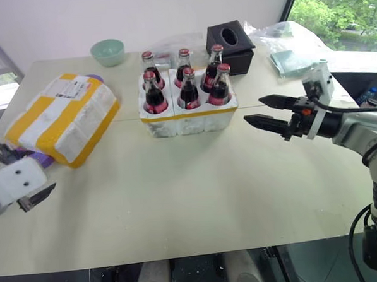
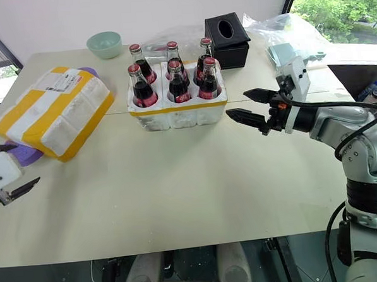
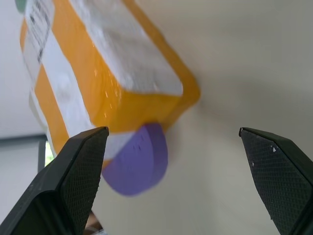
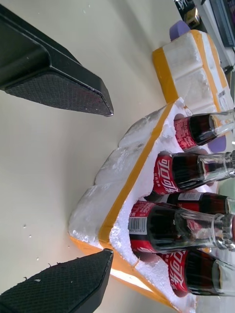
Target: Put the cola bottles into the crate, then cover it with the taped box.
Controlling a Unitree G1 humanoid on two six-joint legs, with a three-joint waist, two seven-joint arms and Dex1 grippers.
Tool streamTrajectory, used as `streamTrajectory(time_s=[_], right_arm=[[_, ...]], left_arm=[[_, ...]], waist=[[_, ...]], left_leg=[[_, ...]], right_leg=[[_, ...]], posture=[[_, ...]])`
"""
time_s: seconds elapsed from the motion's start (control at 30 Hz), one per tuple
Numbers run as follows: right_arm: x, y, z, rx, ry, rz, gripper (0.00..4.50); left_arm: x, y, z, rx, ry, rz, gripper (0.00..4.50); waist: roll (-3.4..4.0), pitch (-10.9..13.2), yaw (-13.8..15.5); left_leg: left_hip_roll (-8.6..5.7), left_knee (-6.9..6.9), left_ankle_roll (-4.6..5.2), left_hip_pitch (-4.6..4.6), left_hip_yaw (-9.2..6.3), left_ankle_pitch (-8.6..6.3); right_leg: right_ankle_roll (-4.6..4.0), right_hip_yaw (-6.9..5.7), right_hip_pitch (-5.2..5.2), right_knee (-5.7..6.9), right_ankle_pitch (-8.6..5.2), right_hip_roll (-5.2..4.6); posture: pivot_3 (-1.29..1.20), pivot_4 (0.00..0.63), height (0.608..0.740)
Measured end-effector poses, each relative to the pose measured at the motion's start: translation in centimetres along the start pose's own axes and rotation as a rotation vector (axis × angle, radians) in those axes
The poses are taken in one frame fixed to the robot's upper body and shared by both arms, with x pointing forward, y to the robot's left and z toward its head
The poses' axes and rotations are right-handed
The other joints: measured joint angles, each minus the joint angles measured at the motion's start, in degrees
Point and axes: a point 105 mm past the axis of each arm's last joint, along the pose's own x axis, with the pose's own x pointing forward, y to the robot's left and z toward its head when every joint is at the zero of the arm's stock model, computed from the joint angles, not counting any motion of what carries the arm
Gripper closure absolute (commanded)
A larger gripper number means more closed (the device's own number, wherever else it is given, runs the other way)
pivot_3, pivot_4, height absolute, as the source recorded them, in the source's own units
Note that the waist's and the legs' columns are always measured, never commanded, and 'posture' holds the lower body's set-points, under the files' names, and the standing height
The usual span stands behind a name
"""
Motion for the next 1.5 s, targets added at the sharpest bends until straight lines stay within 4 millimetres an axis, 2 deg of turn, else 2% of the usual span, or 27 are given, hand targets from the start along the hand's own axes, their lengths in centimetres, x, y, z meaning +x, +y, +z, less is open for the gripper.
streamTrajectory(time_s=[0.13, 0.27, 0.47, 0.67, 0.8, 1.07, 1.17, 1.3, 1.37, 1.5], right_arm=[[0.2, 0.1, 0.2, -0.008, -0.002, 0.007, 0.06], [0.5, 0.2, 0.2, -0.008, 0.003, 0.014, 0.06], [0.1, 1.1, 0.8, -0.022, -0.004, 0.079, 0.06], [-2.3, 4.0, 1.7, -0.053, 0.003, 0.232, 0.06], [-3.0, 5.5, 2.0, -0.069, 0.001, 0.289, 0.06], [-3.5, 5.4, 1.6, -0.054, 0.001, 0.240, 0.06], [-3.6, 5.3, 1.6, -0.056, -0.003, 0.221, 0.00], [-3.8, 5.1, 1.5, -0.048, -0.008, 0.194, 0.00], [-3.8, 5.0, 1.4, -0.043, -0.005, 0.187, 0.00], [-3.8, 5.0, 1.3, -0.042, -0.008, 0.179, 0.00]], left_arm=[[-0.3, -1.0, -2.3, -0.014, 0.116, 0.041, 0.00], [0.1, -0.4, -3.5, 0.029, 0.185, 0.138, 0.00], [4.1, -1.1, -3.8, 0.010, 0.173, 0.221, 0.00], [6.3, -1.0, -4.8, 0.006, 0.191, 0.277, 0.00], [7.5, -0.7, -5.5, 0.007, 0.211, 0.316, 0.00], [10.2, -0.1, -5.3, 0.009, 0.193, 0.339, 0.00], [10.5, 0.2, -5.5, 0.004, 0.199, 0.352, 0.81], [10.5, 1.3, -5.2, 0.011, 0.192, 0.390, 2.85], [10.4, 2.1, -5.1, 0.019, 0.192, 0.417, 3.67], [10.5, 2.4, -5.1, 0.026, 0.192, 0.419, 3.67]], waist=[[-0.02, -0.01, -0.01], [-0.01, -0.01, 0.17], [-0.10, -0.04, 0.36], [-0.10, -0.05, 0.50], [-0.14, -0.07, 0.48], [-0.16, -0.09, 1.59], [-0.17, -0.10, 1.65], [-0.15, -0.11, 1.67], [-0.12, -0.14, 1.73], [-0.11, -0.19, 1.73]], left_leg=[[0.02, 0.00, 0.00, 0.00, 0.00, 0.00], [0.01, 0.02, 0.00, 0.00, 0.01, 0.00], [0.03, 0.01, 0.00, 0.00, -0.01, 0.00], [0.03, 0.01, 0.02, 0.01, -0.01, -0.01], [0.04, 0.04, 0.02, 0.03, 0.00, -0.01], [0.04, 0.05, 0.02, 0.02, 0.03, -0.01], [0.04, 0.06, 0.02, 0.02, 0.04, -0.01], [0.04, 0.05, 0.02, 0.04, 0.03, -0.01], [0.04, 0.06, 0.02, 0.04, 0.03, -0.01], [0.04, 0.06, 0.02, 0.05, 0.04, -0.01]], right_leg=[[0.00, -0.01, 0.00, 0.00, 0.00, 0.01], [0.00, 0.00, 0.01, 0.00, 0.00, -0.02], [0.01, -0.01, 0.00, 0.03, 0.02, 0.01], [0.03, -0.02, 0.01, 0.05, 0.03, 0.01], [0.00, -0.01, 0.01, 0.06, 0.04, 0.00], [0.02, -0.01, 0.01, 0.06, 0.08, 0.00], [0.04, -0.01, 0.02, 0.06, 0.09, -0.01], [0.04, -0.01, 0.02, 0.08, 0.09, -0.01], [0.04, -0.01, 0.03, 0.09, 0.09, -0.01], [0.03, -0.01, 0.05, 0.08, 0.09, -0.01]], posture=[[0.00, 0.150, 0.739], [0.00, 0.150, 0.739], [0.00, 0.150, 0.739], [0.00, 0.150, 0.739], [0.00, 0.150, 0.739], [0.00, 0.150, 0.739], [0.00, 0.150, 0.739], [0.00, 0.150, 0.739], [0.00, 0.150, 0.739], [0.00, 0.150, 0.739]])
